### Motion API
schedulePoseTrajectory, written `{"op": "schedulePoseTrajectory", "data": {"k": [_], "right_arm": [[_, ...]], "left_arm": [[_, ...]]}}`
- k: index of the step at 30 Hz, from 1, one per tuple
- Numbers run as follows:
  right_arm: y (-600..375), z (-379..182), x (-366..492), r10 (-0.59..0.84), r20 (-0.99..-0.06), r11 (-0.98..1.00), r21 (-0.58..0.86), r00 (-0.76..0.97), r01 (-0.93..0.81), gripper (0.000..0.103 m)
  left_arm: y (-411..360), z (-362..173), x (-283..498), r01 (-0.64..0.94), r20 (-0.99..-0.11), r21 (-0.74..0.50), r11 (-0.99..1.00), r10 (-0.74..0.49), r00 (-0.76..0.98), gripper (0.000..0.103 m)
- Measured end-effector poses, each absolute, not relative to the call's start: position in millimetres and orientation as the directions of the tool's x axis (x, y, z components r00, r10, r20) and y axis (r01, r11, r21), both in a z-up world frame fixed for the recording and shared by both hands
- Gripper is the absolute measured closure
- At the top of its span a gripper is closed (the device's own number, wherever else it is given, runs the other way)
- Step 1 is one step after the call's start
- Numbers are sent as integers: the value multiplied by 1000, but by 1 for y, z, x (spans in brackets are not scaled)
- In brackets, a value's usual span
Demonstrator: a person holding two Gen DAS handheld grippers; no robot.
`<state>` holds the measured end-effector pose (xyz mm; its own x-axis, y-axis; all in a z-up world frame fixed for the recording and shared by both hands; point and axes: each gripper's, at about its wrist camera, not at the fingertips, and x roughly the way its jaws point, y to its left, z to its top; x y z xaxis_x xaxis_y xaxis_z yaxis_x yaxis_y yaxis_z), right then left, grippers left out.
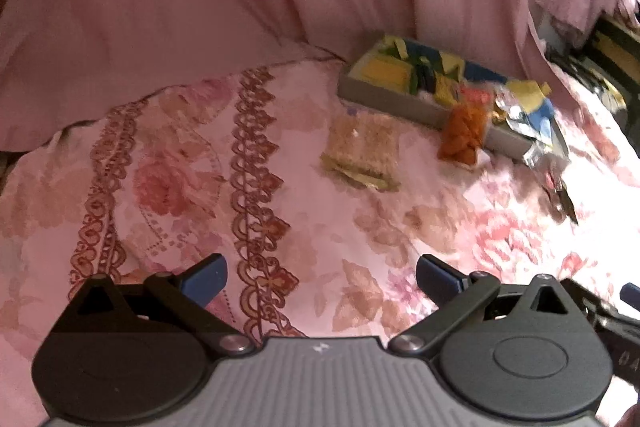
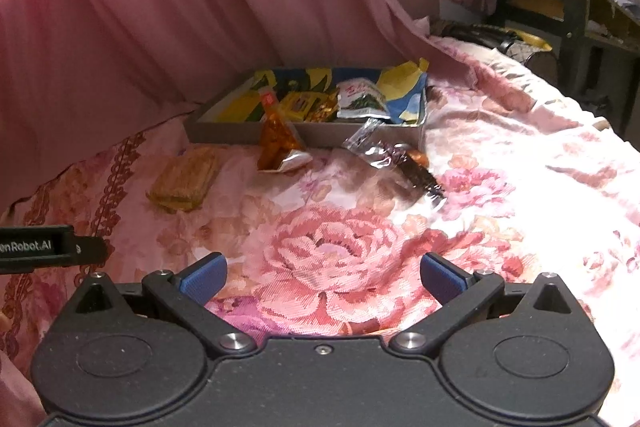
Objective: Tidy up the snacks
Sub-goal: 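Lift both tools away from the box and move toward the remaining snacks, then lower left tool onto the rice cracker bar while right tool approaches the orange dried-fruit bag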
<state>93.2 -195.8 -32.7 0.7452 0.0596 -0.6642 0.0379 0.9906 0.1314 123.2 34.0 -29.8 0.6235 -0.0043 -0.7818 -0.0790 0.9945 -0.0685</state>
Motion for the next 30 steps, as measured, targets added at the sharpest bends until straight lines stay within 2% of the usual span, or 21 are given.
{"op": "schedulePoseTrajectory", "data": {"k": [5, 23, 30], "right_arm": [[-203, -33, 108, 100, -686, 982, 184, 720, 39, 1], [-204, -34, 167, 82, -669, 993, 115, 739, -6, 1], [-204, -44, 196, 81, -663, 991, 131, 744, 9, 1]], "left_arm": [[25, -34, 133, -9, -803, -36, 999, -24, 596, 1], [20, -34, 203, 140, -761, 142, 980, 17, 648, 1], [26, -44, 232, 142, -764, 133, 981, 11, 645, 1]]}}
